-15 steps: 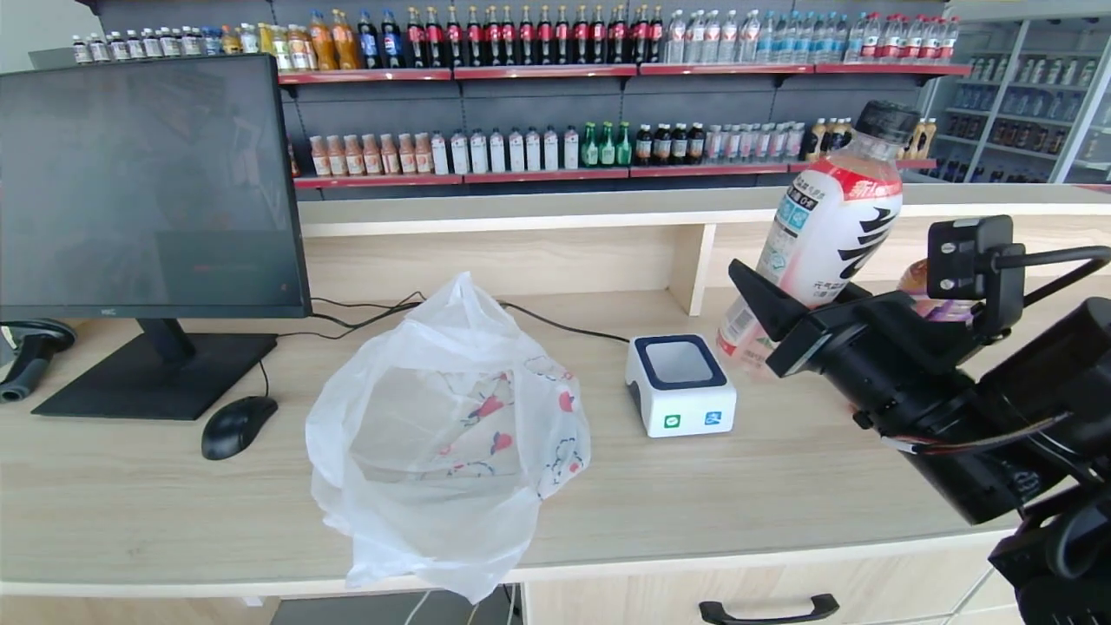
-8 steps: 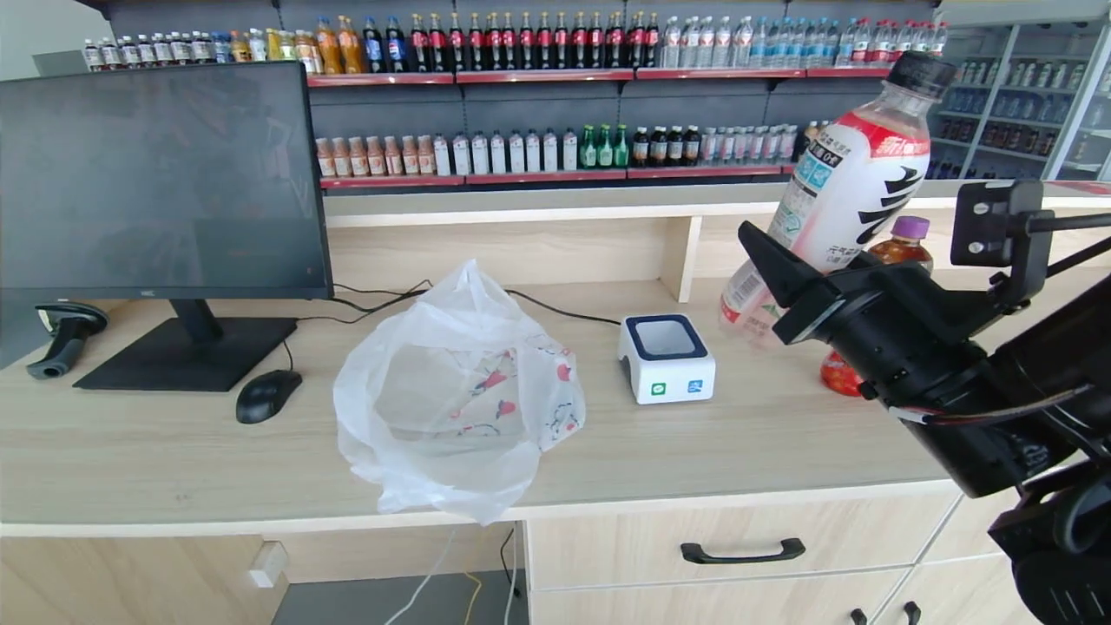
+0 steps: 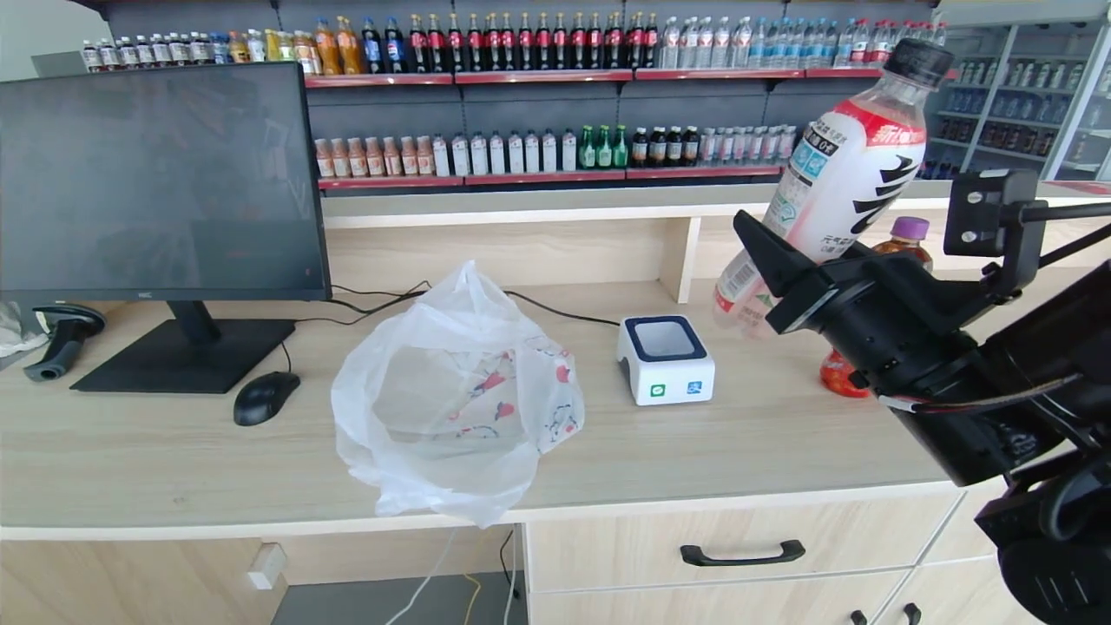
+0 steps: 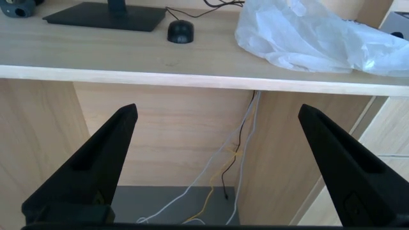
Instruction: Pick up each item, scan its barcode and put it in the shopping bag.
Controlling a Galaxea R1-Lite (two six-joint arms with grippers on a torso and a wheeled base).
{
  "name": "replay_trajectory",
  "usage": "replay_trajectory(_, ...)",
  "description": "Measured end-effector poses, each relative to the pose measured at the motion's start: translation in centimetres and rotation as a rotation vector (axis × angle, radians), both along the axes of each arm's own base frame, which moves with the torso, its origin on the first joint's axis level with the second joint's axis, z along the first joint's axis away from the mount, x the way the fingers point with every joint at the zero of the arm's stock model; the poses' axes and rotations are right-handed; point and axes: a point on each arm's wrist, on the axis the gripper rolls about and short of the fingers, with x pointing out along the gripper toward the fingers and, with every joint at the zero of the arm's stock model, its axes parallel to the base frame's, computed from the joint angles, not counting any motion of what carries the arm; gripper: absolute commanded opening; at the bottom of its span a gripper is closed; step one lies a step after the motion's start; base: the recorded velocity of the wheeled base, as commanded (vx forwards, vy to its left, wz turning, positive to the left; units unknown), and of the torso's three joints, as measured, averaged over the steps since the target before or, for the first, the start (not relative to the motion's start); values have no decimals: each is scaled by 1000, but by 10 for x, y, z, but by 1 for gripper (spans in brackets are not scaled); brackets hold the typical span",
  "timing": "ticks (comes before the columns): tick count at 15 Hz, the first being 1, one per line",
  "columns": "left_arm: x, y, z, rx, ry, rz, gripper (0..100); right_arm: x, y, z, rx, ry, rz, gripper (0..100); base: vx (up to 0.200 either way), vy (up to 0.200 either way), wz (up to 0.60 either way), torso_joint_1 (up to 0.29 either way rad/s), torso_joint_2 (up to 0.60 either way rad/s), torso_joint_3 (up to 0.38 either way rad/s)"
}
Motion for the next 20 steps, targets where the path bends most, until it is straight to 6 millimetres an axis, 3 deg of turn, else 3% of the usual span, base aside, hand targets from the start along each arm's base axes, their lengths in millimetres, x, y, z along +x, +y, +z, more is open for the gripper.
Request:
replay_trajectory(10, 0, 0, 0, 0, 0, 0, 100, 1, 1, -2, -3, 9, 2, 0, 0, 200, 0, 6, 0, 3)
replay_trajectory(20, 0, 0, 0, 0, -1, -1, 100, 0, 0, -10, -13, 39, 4, 0, 0, 0, 0, 0, 0, 0)
